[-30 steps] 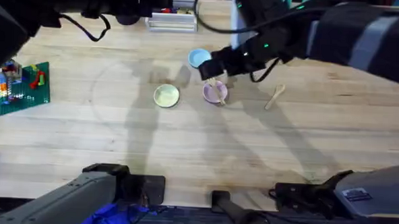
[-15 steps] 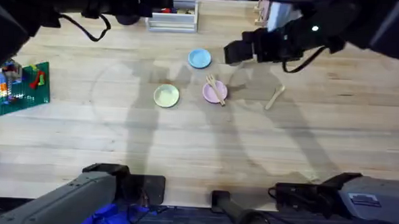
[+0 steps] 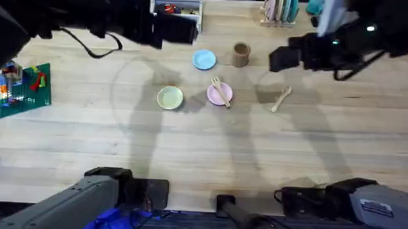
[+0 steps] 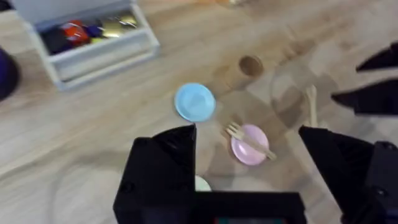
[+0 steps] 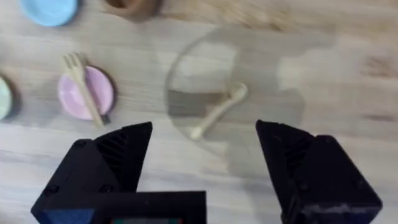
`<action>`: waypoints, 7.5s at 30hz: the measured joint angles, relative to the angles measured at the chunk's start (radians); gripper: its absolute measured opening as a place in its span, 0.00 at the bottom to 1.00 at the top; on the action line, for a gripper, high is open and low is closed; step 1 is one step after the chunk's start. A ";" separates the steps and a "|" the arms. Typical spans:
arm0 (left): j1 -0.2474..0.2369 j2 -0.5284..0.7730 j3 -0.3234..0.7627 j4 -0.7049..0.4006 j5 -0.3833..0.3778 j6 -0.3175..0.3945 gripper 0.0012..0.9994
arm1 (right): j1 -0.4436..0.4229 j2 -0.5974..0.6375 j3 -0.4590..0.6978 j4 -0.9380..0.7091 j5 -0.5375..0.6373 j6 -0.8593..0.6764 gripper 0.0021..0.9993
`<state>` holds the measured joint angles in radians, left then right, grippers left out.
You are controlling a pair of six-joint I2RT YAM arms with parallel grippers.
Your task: Pick up a utensil and set it on the pink plate, then put the other utensil in the container.
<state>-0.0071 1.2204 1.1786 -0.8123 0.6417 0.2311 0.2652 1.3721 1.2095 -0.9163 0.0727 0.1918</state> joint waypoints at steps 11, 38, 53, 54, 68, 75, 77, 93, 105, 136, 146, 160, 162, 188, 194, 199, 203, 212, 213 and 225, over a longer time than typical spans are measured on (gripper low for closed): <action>0.000 0.000 0.000 -0.209 0.234 0.253 0.99 | -0.081 -0.038 0.000 -0.126 0.017 -0.006 1.00; 0.000 0.000 0.000 -0.233 0.279 0.338 0.99 | -0.025 0.036 0.002 -0.119 0.128 0.458 1.00; 0.000 0.000 0.000 -0.234 0.279 0.338 0.99 | 0.051 0.216 0.002 -0.093 0.228 0.823 1.00; 0.000 0.000 0.000 -0.234 0.279 0.338 0.99 | 0.051 0.231 0.002 -0.086 0.227 0.828 1.00; 0.000 0.000 0.000 -0.235 0.279 0.338 0.99 | 0.055 0.297 -0.029 0.032 0.202 0.846 0.99; 0.000 0.000 0.000 -0.235 0.279 0.338 0.99 | 0.059 0.297 -0.102 0.089 0.185 0.848 0.99; 0.000 0.000 0.000 -0.235 0.279 0.338 0.99 | 0.059 0.297 -0.118 0.122 0.172 0.848 0.97; 0.000 0.000 0.000 -0.235 0.280 0.338 0.99 | 0.059 0.291 -0.185 0.194 0.152 0.856 0.58; 0.000 0.000 0.000 -0.235 0.279 0.338 0.99 | 0.059 0.291 -0.185 0.190 0.157 0.859 0.10; 0.000 0.000 0.000 -0.235 0.280 0.338 0.99 | 0.031 0.288 -0.051 0.192 0.198 0.474 0.03; 0.000 0.000 0.000 -0.235 0.280 0.338 0.99 | 0.027 0.180 -0.034 0.384 0.248 0.178 0.03; 0.000 0.000 0.000 -0.235 0.280 0.338 0.99 | -0.160 0.153 -0.032 0.645 -0.194 -0.156 0.03; 0.000 0.000 0.000 -0.235 0.280 0.338 0.99 | -0.178 0.153 -0.032 0.698 -0.249 -0.181 0.03; 0.000 0.000 0.000 -0.235 0.280 0.338 0.99 | -0.283 0.253 -0.223 1.512 -0.943 -0.297 0.03; 0.000 0.000 0.000 -0.235 0.280 0.338 0.99 | -0.284 0.344 -0.224 1.610 -1.059 -0.297 0.03; 0.000 0.000 0.000 -0.235 0.280 0.338 0.99 | -0.284 0.397 -0.224 1.648 -1.099 -0.297 0.03; 0.000 0.000 0.000 -0.235 0.280 0.338 0.99 | -0.284 0.430 -0.224 1.688 -1.124 -0.297 0.03; 0.000 0.000 0.000 -0.223 0.274 0.338 0.99 | -0.276 0.455 -0.224 1.729 -1.143 -0.297 0.03; 0.000 0.000 0.000 -0.218 0.269 0.338 0.99 | -0.273 0.460 -0.224 1.731 -1.143 -0.297 0.03; 0.000 0.000 0.000 -0.169 0.102 0.338 0.99 | -0.225 0.497 -0.224 1.805 -1.145 -0.298 0.03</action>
<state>-0.0071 1.2202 1.1786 -0.9816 0.7435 0.5690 0.0402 1.8687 0.9852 0.8890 -1.0720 -0.1059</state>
